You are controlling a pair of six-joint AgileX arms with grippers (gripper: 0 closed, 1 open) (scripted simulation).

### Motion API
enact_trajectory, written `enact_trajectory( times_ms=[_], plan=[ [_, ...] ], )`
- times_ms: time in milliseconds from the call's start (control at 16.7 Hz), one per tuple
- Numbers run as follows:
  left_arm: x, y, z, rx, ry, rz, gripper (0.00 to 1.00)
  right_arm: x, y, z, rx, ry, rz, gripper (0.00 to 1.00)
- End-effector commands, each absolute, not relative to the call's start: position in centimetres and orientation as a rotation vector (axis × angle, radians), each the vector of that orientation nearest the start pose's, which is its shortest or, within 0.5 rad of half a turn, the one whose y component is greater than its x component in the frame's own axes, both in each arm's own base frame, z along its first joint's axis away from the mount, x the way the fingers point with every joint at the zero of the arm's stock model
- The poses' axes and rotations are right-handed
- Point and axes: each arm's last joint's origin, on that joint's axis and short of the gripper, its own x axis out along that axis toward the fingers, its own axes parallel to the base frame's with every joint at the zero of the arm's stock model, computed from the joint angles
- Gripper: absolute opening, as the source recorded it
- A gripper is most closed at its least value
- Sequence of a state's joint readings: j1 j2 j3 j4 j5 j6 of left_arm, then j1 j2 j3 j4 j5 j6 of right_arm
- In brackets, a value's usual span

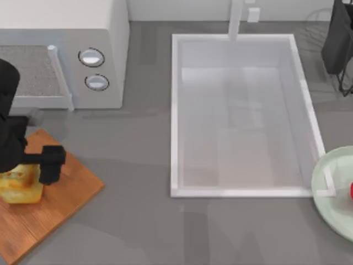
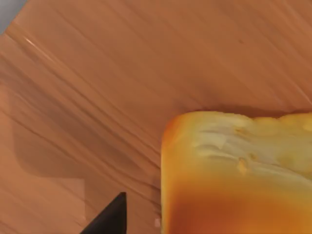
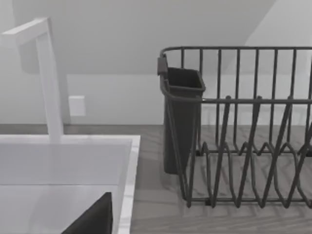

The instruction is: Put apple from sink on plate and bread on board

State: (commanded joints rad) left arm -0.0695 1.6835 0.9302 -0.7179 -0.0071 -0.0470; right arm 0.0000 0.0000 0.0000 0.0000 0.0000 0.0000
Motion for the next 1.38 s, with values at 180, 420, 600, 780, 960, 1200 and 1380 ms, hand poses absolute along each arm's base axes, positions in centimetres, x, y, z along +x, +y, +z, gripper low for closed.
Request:
enact_trajectory(
  times_ms=[180, 420, 600, 780, 960, 1200, 1380],
  plan=[
    [28.4, -1.8, 14.0, 0.016, 1.471, -0.013, 1.0, 10.6, -0.1, 16.0, 0.0, 0.0, 0.0, 1.0],
    [28.4, -1.8, 14.0, 0.016, 1.469, -0.014, 1.0, 10.6, -0.1, 16.0, 0.0, 0.0, 0.0, 1.0],
    [27.8, -1.8, 14.6, 0.015, 1.409, -0.024, 1.0, 10.6, -0.1, 16.0, 0.0, 0.0, 0.0, 1.0],
    [25.8, -1.7, 15.5, 0.009, 1.311, -0.038, 1.0, 10.6, -0.1, 16.0, 0.0, 0.0, 0.0, 1.0],
    [22.8, -1.5, 17.1, -0.006, 1.139, -0.049, 1.0, 10.6, -0.1, 16.0, 0.0, 0.0, 0.0, 1.0],
    [18.1, -1.0, 20.3, -0.027, 0.762, -0.052, 1.0, 10.6, -0.1, 16.0, 0.0, 0.0, 0.0, 1.0],
    [14.4, -0.6, 21.6, -0.033, 0.445, -0.041, 1.0, 10.6, -0.1, 16.0, 0.0, 0.0, 0.0, 1.0]
  ],
)
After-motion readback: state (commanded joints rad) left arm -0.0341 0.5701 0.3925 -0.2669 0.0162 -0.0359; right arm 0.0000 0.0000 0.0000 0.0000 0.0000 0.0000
